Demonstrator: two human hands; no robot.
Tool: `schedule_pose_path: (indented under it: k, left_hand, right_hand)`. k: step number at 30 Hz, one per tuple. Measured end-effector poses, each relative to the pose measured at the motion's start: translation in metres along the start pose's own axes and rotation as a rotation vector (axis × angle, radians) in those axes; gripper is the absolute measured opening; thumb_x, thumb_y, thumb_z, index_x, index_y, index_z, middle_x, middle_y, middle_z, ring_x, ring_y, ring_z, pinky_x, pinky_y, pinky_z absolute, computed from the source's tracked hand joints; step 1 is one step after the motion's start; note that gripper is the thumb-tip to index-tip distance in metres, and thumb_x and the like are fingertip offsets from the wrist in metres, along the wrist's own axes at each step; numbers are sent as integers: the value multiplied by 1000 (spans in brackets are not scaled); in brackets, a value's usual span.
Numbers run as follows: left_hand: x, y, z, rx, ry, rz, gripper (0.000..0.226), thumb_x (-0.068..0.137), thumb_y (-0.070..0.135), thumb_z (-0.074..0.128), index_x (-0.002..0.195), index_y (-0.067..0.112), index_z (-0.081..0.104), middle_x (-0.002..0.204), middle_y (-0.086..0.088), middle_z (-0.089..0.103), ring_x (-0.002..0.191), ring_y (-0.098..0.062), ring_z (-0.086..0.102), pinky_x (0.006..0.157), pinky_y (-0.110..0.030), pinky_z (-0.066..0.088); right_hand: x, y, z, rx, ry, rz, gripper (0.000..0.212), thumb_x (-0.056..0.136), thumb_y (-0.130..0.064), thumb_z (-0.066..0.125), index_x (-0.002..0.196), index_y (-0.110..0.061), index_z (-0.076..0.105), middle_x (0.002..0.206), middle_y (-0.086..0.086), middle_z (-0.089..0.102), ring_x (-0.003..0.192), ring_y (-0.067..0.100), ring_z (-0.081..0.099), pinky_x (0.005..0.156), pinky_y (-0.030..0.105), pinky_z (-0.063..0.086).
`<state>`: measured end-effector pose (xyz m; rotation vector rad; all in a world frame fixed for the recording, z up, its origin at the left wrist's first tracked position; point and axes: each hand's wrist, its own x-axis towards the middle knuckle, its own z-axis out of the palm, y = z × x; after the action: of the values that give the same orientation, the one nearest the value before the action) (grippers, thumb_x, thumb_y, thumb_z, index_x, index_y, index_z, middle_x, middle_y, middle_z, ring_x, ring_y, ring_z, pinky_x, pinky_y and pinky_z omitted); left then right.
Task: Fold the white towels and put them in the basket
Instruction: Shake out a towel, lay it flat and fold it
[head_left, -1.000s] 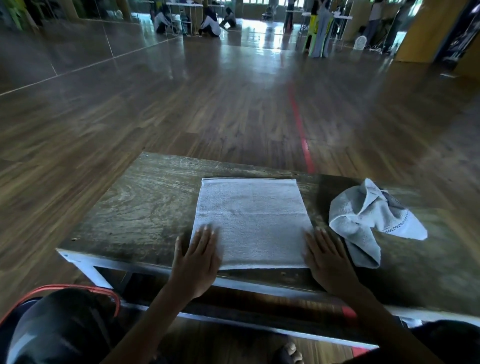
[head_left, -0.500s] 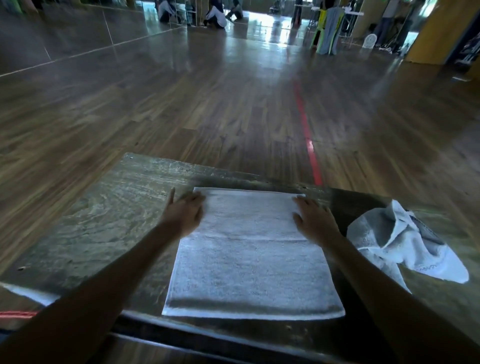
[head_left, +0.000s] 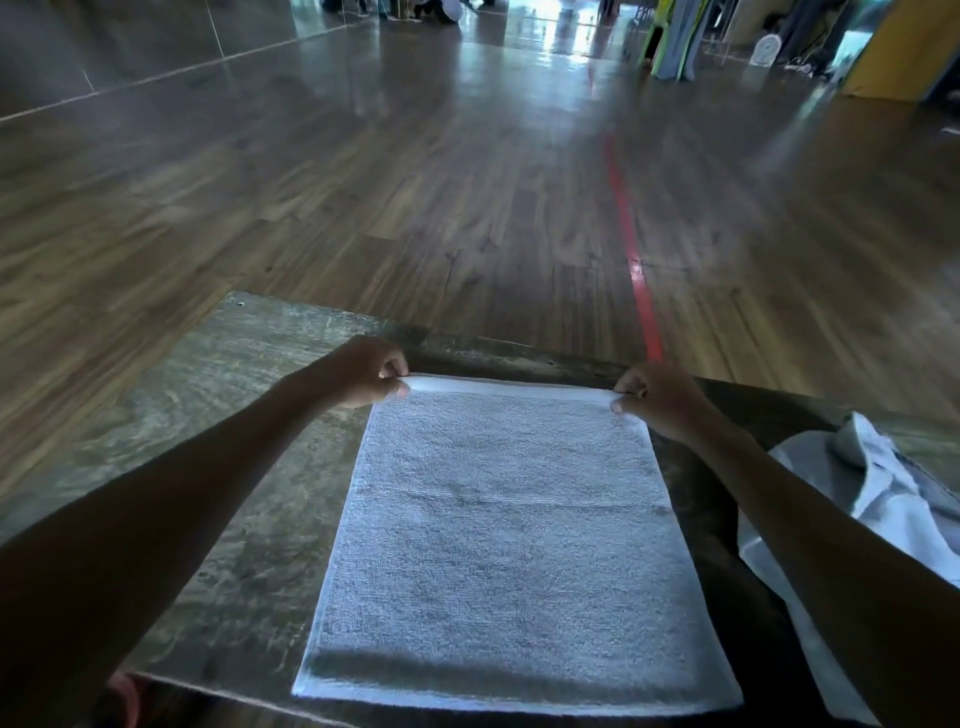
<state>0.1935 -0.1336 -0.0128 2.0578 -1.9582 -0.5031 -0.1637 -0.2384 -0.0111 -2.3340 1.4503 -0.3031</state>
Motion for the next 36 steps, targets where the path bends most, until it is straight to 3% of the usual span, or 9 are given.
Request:
schedule_pose_path:
  k: [6, 15, 20, 22, 26, 32, 36]
  left_hand:
    - [3, 1, 1, -60, 92, 36, 7, 86, 16, 68, 92, 11, 68, 94, -5, 68, 82, -12, 59, 64, -21, 38]
    - [2, 1, 9, -107, 235, -6, 10, 84, 15, 70, 92, 10, 74, 85, -3, 73, 77, -11, 63, 73, -24, 45]
    - [5, -3, 6, 41, 152, 43, 14, 88, 21, 66, 97, 16, 74, 96, -1, 72, 80, -13, 63, 76, -27, 47]
    - [6, -2, 3, 166, 132, 68, 15, 89, 24, 64, 99, 19, 73, 99, 1, 69, 84, -13, 60, 77, -27, 42]
    - [4, 1, 0, 287, 112, 55, 14, 89, 30, 62, 97, 19, 67, 104, 2, 64, 88, -12, 53, 87, -34, 38]
    - [-10, 4, -9, 237, -12, 24, 16, 92, 28, 58, 104, 17, 59, 108, -3, 61, 92, -18, 57, 77, -31, 42]
    - [-22, 11, -28, 116, 81, 81, 9, 89, 18, 62, 97, 13, 61, 92, -4, 63, 84, -20, 61, 71, -30, 45]
  right_hand:
    - [6, 6, -8, -17, -34, 10, 6, 83, -14, 69, 88, -10, 68, 78, -1, 61, 76, 13, 56, 62, 22, 36]
    - [4, 10, -2, 55, 24, 7, 6, 85, -14, 67, 83, -15, 62, 76, -6, 61, 73, 9, 58, 59, 20, 36]
    - [7, 7, -1, -26, -35, -19, 18, 85, -9, 66, 103, -6, 70, 95, 8, 71, 87, 22, 66, 77, 31, 50]
    - [9, 7, -2, -98, -57, -50, 18, 86, -9, 65, 102, -5, 71, 93, 12, 72, 85, 25, 67, 81, 38, 53]
    - [10, 7, -3, -225, -103, -31, 13, 87, -13, 64, 90, -4, 71, 82, 12, 69, 73, 22, 64, 69, 35, 49]
    - [-4, -6, -17, -249, -177, -25, 18, 90, -18, 61, 103, -5, 63, 99, 6, 61, 90, 22, 59, 72, 30, 44]
    - [-13, -11, -34, -148, -89, -47, 7, 87, -11, 63, 87, -12, 56, 87, 7, 59, 77, 17, 53, 56, 22, 32]
